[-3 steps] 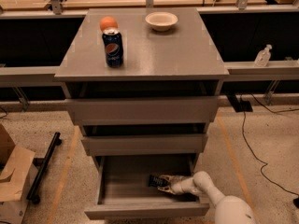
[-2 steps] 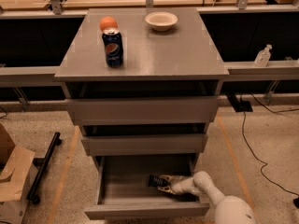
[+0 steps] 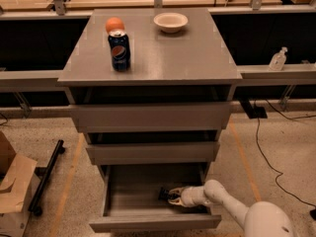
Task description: Pick rxbar blueberry from bottom drawer and place on counter
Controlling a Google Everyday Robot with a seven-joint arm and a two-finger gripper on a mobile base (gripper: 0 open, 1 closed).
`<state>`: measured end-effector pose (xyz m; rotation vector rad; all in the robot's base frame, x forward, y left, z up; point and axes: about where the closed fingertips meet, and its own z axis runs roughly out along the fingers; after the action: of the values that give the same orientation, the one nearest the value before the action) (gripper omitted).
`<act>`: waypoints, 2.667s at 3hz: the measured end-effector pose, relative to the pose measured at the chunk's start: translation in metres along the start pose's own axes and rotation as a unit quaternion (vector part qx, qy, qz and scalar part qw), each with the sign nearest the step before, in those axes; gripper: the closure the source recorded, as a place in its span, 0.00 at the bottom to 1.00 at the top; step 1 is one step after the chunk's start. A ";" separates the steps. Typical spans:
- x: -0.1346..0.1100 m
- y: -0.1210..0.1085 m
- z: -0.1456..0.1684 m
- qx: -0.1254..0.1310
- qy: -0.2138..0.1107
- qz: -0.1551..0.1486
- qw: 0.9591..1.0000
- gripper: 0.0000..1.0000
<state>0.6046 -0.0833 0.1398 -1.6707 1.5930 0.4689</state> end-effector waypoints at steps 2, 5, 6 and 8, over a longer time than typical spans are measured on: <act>-0.027 -0.014 -0.064 0.006 0.100 -0.044 0.994 1.00; -0.057 -0.068 -0.145 0.071 0.186 -0.061 0.978 1.00; -0.058 -0.065 -0.142 0.059 0.185 -0.066 0.979 1.00; -0.095 -0.033 -0.137 -0.035 0.179 -0.081 0.980 1.00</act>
Offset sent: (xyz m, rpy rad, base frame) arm -0.0989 0.0261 0.2516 -0.4867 -0.0270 0.0403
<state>0.5893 -0.1217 0.3052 -2.0059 1.6861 0.1461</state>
